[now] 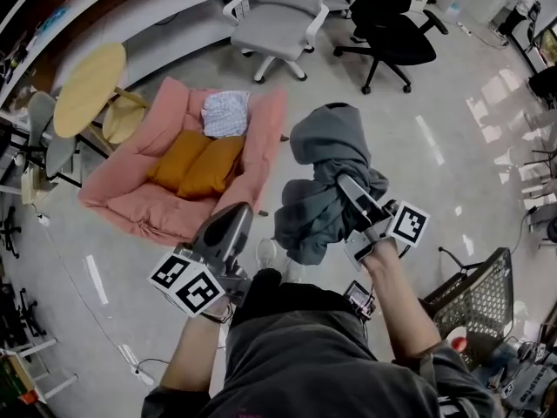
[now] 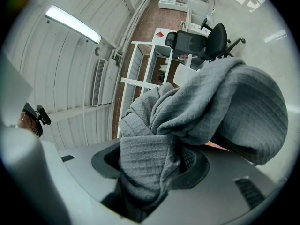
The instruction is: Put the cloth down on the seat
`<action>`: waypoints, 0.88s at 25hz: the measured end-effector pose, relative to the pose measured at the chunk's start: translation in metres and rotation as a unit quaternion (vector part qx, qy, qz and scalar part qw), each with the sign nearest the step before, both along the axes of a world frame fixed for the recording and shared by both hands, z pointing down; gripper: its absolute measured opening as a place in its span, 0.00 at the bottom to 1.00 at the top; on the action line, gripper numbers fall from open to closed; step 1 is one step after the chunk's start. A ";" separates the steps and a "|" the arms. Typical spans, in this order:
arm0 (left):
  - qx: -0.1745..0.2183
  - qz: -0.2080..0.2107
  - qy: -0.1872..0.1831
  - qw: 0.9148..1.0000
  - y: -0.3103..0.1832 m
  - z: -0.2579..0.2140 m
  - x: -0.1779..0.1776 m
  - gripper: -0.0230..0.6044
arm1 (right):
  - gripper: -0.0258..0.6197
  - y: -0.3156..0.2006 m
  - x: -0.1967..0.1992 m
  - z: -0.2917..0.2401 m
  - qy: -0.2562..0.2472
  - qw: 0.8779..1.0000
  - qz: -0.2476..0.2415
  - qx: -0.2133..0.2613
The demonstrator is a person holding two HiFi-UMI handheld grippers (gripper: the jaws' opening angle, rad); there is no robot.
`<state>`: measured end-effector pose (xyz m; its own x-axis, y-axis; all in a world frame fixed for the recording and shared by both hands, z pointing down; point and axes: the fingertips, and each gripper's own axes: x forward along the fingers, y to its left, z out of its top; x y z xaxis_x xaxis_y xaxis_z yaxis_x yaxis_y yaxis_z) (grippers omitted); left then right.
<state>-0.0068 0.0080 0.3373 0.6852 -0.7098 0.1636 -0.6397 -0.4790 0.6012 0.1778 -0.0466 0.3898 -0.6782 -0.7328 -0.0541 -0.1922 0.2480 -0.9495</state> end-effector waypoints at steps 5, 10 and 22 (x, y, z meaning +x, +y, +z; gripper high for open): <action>0.000 -0.005 0.002 1.000 0.004 0.009 -0.004 0.05 | 0.40 -0.003 0.003 0.011 0.013 1.000 0.002 0.005; -0.003 -0.004 0.004 1.000 0.006 0.011 -0.008 0.05 | 0.40 -0.007 0.003 0.015 0.018 1.000 0.001 0.006; -0.023 0.017 0.013 0.999 -0.128 0.040 -0.062 0.05 | 0.40 -0.144 -0.035 0.060 0.085 0.996 -0.015 0.005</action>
